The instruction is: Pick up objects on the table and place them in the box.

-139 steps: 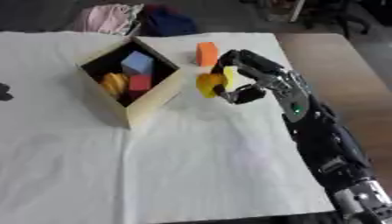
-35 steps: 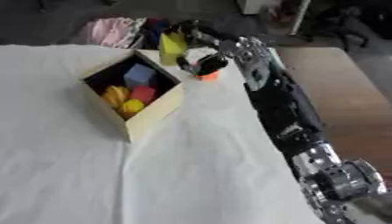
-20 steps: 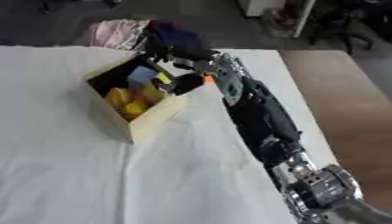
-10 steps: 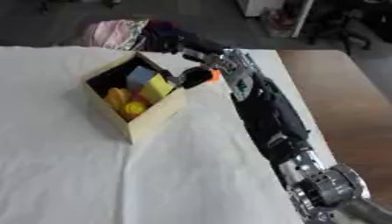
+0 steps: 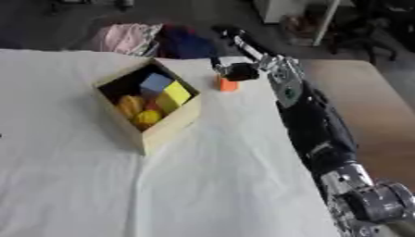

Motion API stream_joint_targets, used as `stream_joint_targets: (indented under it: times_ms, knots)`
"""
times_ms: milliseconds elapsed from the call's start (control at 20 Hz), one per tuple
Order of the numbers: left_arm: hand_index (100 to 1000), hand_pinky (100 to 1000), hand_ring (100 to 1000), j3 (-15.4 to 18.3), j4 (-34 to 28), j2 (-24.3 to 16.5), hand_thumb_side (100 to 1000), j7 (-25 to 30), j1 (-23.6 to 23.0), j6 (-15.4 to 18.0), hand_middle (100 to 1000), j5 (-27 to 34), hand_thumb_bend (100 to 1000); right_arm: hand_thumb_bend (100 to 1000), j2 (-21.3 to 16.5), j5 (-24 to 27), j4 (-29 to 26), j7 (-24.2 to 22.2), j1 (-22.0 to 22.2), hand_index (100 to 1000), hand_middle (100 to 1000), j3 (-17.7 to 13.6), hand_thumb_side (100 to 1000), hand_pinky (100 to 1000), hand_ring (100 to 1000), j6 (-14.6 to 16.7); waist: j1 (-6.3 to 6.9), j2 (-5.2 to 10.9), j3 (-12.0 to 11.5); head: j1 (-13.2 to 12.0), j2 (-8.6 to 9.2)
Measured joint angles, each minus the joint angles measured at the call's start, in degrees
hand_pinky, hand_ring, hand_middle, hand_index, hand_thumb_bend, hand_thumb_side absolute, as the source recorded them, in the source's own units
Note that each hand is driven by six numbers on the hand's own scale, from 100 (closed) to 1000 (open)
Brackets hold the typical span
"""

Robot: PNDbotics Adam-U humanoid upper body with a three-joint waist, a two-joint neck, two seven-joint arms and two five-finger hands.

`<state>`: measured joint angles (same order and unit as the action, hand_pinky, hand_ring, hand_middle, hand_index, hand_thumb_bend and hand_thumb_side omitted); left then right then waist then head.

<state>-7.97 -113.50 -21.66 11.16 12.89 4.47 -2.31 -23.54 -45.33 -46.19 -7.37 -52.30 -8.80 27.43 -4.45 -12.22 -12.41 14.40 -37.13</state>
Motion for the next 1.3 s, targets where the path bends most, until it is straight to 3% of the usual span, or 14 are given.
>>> stream_joint_targets:
  times_ms: [250, 600, 900, 1150, 1300]
  knots:
    - [833, 822, 683, -0.3, 0.0, 0.0, 534, 0.4, 0.6, 0.2, 673, -0.2, 100, 100, -0.2, -3.1, 3.5, 4.8, 0.2, 990, 981, -1.1, 478, 879, 952, -2.5, -0.49, -0.56, -2.0, 0.1, 0.99]
    - [833, 823, 683, -0.4, 0.0, 0.0, 533, 0.6, 0.9, 0.4, 674, -0.3, 100, 100, -0.2, -4.7, 6.5, 6.8, 0.4, 991, 976, -1.4, 538, 876, 950, -4.1, -0.61, -1.03, -2.7, 0.6, 1.49]
    - [833, 823, 684, -0.6, 0.0, 0.0, 535, 0.8, 1.2, 0.6, 675, -0.3, 100, 100, 0.1, -6.1, 7.2, 8.0, 0.9, 991, 969, -1.4, 504, 883, 952, -5.4, -0.65, -1.21, -3.0, 1.0, 1.93]
    - [833, 824, 684, -0.7, 0.0, 0.0, 535, 0.9, 1.2, 0.5, 675, -0.3, 100, 100, 0.2, -9.2, 7.6, 9.9, 1.0, 999, 982, -1.4, 375, 931, 982, -7.5, -0.80, -1.21, -3.0, 1.1, 1.96]
    - [833, 824, 684, -0.7, 0.0, 0.0, 535, 1.0, 1.2, 0.5, 675, -0.3, 100, 100, 0.2, -11.6, 7.6, 12.5, 1.0, 999, 982, -1.4, 347, 940, 984, -8.8, -0.80, -1.21, -3.1, 1.3, 2.00]
